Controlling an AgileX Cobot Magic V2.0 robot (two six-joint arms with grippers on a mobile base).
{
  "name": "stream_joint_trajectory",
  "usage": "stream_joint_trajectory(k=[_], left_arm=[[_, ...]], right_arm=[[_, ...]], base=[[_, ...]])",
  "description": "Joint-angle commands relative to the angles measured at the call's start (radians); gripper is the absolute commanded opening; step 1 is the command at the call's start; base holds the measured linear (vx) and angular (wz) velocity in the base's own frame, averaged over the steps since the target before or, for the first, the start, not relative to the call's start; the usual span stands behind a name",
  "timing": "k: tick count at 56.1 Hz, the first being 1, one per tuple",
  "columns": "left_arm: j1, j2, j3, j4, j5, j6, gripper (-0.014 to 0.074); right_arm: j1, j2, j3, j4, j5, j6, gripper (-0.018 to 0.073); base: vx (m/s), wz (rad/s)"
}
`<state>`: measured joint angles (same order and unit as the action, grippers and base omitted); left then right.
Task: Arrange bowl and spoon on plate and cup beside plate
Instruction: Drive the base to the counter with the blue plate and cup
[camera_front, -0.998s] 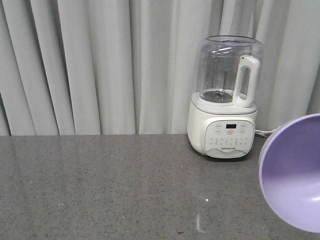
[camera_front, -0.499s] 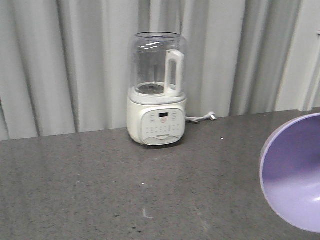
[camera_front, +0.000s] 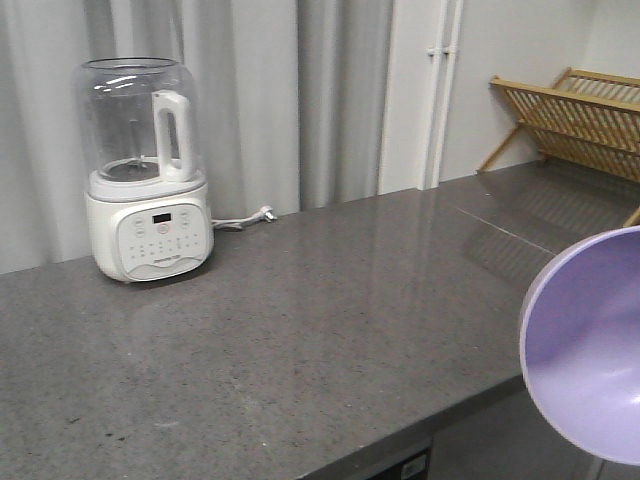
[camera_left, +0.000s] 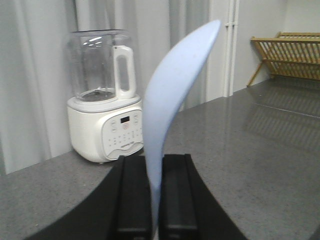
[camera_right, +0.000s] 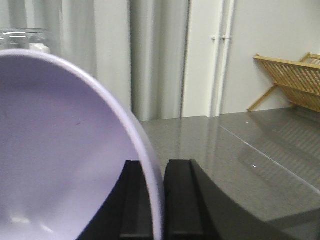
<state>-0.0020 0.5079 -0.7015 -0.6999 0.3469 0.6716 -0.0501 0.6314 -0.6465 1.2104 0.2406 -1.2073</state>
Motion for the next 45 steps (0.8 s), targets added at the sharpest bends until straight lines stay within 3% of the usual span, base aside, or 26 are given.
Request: stream_joint_trajectory(k=[1, 45], left_arm=[[-0.005, 0.002, -0.026, -0.025, -0.06, 0.0, 0.0003], [-0.005, 0.002, -0.026, -0.025, -0.058, 0.0, 0.0003]], right_arm=[[-0.003, -0.004, -0.031, 0.022, -0.039, -0.007, -0.0009], [-0.003, -0.004, -0.031, 0.022, -0.039, -0.007, -0.0009]], base=[[-0.11, -0.44], [-0.04, -0.47]])
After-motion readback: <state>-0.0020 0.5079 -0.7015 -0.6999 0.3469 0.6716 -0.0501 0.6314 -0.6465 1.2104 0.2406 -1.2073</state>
